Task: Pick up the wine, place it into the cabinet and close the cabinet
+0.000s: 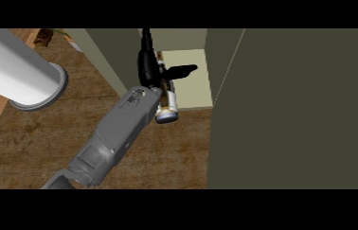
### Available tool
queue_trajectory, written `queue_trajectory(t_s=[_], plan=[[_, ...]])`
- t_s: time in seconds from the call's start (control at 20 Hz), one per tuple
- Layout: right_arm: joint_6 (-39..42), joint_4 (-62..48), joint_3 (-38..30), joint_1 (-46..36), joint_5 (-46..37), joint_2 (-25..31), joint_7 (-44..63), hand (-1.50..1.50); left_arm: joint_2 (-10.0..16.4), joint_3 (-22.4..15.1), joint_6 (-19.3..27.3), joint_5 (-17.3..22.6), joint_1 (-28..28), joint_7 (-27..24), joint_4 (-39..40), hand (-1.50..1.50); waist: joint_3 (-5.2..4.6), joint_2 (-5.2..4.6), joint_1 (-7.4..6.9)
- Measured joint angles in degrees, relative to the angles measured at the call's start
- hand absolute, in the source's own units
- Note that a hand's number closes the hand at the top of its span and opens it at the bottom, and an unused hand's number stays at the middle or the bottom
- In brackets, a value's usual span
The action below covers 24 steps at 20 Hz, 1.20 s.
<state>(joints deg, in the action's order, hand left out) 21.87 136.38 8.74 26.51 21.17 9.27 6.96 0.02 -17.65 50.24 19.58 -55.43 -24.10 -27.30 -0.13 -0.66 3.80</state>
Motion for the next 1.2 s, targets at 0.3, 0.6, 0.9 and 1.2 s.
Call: queue_trajectory(t_s=[0.3, 0.6, 0.9, 1.2], plan=[[-1.71, 0.35, 0.24, -0.45, -0.09, 0.13, 1.02, -1.50, -0.02, -1.51, -3.58, 4.01, 3.76, -2.96, -6.16, -1.50, 0.05, 0.49, -1.61], [-2.41, 0.66, 1.48, 1.09, -0.59, -0.14, -0.08, -1.50, 0.02, -5.28, -5.71, 3.79, 9.48, -2.09, -14.84, -1.50, 0.09, 0.94, -2.94], [-5.42, 0.85, 2.66, -0.94, -1.31, -0.38, 1.64, -1.50, 0.58, -8.39, -7.76, 2.85, 15.81, 0.58, -26.11, -1.50, 0.08, 1.08, -3.81], [-6.60, 1.03, 3.35, -0.43, -2.09, -0.03, 1.30, -1.50, 3.79, -12.15, -8.19, 1.81, 25.92, 3.69, -41.47, -1.50, 0.10, 1.24, -4.14]])
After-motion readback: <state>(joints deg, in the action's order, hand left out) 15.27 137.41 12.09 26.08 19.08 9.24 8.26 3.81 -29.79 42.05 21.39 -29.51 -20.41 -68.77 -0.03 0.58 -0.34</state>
